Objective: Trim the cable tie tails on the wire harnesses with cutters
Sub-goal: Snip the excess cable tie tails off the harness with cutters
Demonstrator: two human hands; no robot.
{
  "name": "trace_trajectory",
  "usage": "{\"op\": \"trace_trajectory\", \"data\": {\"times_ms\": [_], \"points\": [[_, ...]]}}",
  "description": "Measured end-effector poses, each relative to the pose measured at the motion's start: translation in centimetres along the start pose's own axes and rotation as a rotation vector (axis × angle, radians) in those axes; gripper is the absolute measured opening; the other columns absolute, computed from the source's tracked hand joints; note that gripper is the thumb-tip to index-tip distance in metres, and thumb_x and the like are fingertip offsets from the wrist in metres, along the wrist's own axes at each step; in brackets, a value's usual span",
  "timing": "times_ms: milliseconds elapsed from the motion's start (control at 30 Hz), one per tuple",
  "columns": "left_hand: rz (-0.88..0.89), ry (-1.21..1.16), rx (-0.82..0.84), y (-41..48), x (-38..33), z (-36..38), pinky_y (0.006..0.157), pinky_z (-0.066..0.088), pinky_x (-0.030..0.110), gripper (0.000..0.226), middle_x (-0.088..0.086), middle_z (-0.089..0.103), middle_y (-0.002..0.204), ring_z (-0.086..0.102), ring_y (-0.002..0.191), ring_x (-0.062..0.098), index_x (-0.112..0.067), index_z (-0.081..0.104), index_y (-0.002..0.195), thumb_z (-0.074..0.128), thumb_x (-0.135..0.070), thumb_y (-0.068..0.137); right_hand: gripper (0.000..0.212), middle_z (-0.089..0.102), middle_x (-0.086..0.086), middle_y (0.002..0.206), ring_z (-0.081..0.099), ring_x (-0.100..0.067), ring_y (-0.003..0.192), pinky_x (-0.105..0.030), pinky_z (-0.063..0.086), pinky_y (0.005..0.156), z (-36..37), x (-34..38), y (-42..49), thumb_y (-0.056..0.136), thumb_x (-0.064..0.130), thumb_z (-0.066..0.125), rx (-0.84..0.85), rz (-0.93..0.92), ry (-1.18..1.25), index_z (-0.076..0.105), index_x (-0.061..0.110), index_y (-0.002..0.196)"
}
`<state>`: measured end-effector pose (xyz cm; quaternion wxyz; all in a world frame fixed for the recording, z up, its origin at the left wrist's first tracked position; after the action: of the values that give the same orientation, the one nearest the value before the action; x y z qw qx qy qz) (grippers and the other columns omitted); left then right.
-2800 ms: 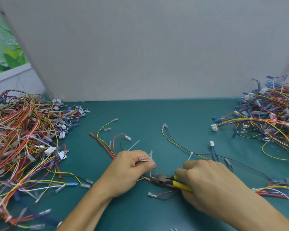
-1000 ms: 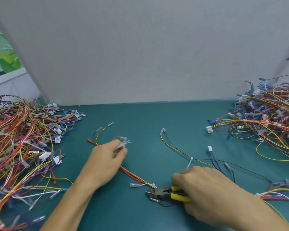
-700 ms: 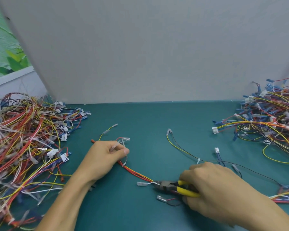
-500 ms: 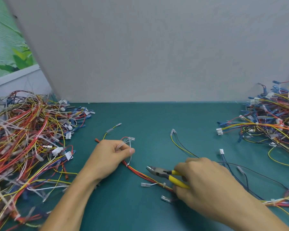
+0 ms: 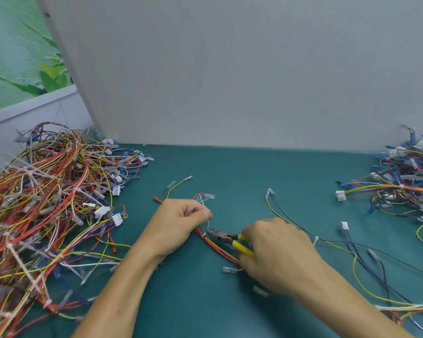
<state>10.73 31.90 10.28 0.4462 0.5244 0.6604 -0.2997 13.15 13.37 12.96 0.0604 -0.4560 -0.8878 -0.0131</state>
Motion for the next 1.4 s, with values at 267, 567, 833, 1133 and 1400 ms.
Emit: {"op": "trace_trajectory", "data": {"times_ms": [267, 567, 833, 1133, 1400], "points": [[-0.014, -0.031, 0.014, 0.0, 0.1, 0.1, 0.07, 0.031, 0.03, 0.034, 0.006, 0.041, 0.063, 0.048, 0.078, 0.012, -0.017, 0.049, 0.051, 0.064, -0.035, 0.076, 0.024, 0.051, -0.001, 0.074, 0.054, -0.03, 0.076, -0.027, 0.033, 0.052, -0.4, -0.4, 0.1, 0.084, 0.04, 0.05, 0.055, -0.024, 0.057, 0.051, 0.018, 0.074], [0.069, 0.319, 0.009, -0.2, -0.2, 0.0, 0.061, 0.04, 0.031, 0.033, 0.004, 0.051, 0.055, 0.041, 0.056, 0.012, -0.008, 0.066, 0.071, 0.062, -0.039, 0.084, 0.027, 0.04, -0.001, 0.064, 0.046, -0.032, 0.069, -0.026, 0.025, 0.046, 0.0, -0.6, 0.2, 0.084, 0.035, 0.051, 0.04, -0.014, 0.011, 0.044, 0.016, 0.066], [0.151, 0.505, -0.053, -0.4, -0.3, -0.3, 0.053, 0.033, 0.013, 0.029, -0.007, 0.047, 0.048, 0.048, 0.06, 0.007, -0.021, 0.057, 0.057, 0.071, -0.031, 0.08, 0.025, 0.04, 0.002, 0.067, 0.046, -0.031, 0.07, -0.028, 0.028, 0.051, 0.6, -1.2, 0.0, 0.09, 0.04, 0.046, -0.004, 0.029, -0.045, 0.053, 0.018, 0.081], [0.058, 0.365, 0.067, -0.1, -0.1, 0.7, 0.063, 0.043, 0.025, 0.019, -0.015, 0.052, 0.05, 0.049, 0.054, 0.005, -0.032, 0.065, 0.082, 0.075, -0.016, 0.076, 0.021, 0.047, -0.001, 0.081, 0.045, -0.031, 0.075, -0.03, 0.032, 0.059, 0.8, -0.9, -0.2, 0.091, 0.038, 0.045, -0.013, 0.013, -0.083, 0.057, 0.021, 0.091], [0.024, 0.159, 0.08, 0.1, 0.5, 0.5, 0.08, 0.049, 0.028, 0.011, -0.004, 0.073, 0.079, 0.062, 0.073, 0.005, -0.022, 0.073, 0.077, 0.068, -0.02, 0.086, 0.015, 0.044, -0.002, 0.082, 0.043, -0.032, 0.075, -0.031, 0.03, 0.057, 0.2, -0.2, -0.3, 0.089, 0.033, 0.048, 0.03, -0.006, -0.111, 0.047, 0.02, 0.082]]}}
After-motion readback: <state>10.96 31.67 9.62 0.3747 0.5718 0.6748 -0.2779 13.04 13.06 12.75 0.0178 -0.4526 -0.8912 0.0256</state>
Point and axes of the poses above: each hand's wrist, its own y-axis towards the middle knuckle, its own z-axis out of the palm, x = y × z, the point moved 2 cm from there along y, towards the middle knuckle
